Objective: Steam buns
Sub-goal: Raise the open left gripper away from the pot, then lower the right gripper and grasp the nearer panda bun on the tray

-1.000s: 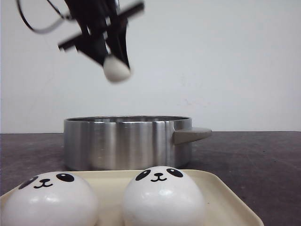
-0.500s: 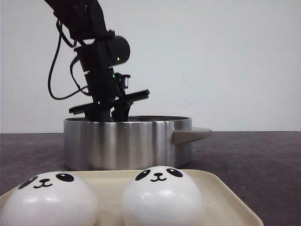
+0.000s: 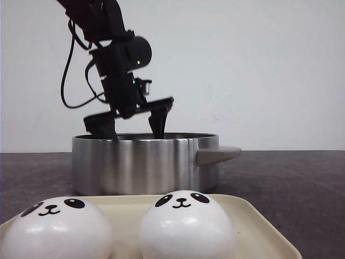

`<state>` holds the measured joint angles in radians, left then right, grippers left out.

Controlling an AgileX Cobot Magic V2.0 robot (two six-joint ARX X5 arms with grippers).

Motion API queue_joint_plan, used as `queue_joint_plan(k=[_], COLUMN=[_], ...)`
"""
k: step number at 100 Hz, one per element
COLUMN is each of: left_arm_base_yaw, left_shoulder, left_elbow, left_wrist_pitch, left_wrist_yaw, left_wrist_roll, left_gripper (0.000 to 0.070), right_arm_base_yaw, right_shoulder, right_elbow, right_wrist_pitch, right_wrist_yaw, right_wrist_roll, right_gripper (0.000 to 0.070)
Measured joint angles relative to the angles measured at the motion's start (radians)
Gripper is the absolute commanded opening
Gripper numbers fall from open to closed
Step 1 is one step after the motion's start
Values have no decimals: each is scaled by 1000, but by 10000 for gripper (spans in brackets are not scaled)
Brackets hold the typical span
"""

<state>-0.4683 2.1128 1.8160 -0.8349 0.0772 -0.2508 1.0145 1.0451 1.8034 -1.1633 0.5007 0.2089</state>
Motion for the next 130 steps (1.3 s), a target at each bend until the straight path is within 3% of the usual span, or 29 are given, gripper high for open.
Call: queue_joint_plan(k=[30, 43, 59, 76, 82, 93, 98, 112, 130], left_arm_base_yaw=[2, 1, 0, 10, 13, 16, 15, 14, 3], left_shoulder=[-52, -214, -466, -675, -729, -815, -855, -961, -1042], left_elbow=[264, 265, 284, 291, 291, 290, 289, 288, 290], left_wrist_pitch=[-100, -95, -83, -124, -161, -224, -243, -253, -271], left_wrist_yaw=[-30, -76, -102, -104, -106, -109, -109, -138, -184], left_wrist_roll=[-51, -61, -26, 37, 54, 67, 73, 80, 80], left_gripper=[596, 596, 596, 596, 596, 596, 596, 596, 596], right_arm_base_yaw=[-29, -75, -86, -86, -86, -77, -72, -55, -22], right_shoulder=[86, 159, 193, 179, 181, 198, 212, 251, 317], right_elbow=[-19, -106, -325, -603, -691, -797, -817, -825, -825], right_wrist_pitch=[-92, -115, -6, 211, 271, 372, 394, 387, 394], right_wrist_yaw=[-9, -83, -188, -348, -419, -534, -558, -583, -632], right_wrist_roll=[80, 131, 188, 270, 301, 368, 396, 442, 454], right_gripper=[1, 1, 2, 11, 102, 524, 647, 651, 576])
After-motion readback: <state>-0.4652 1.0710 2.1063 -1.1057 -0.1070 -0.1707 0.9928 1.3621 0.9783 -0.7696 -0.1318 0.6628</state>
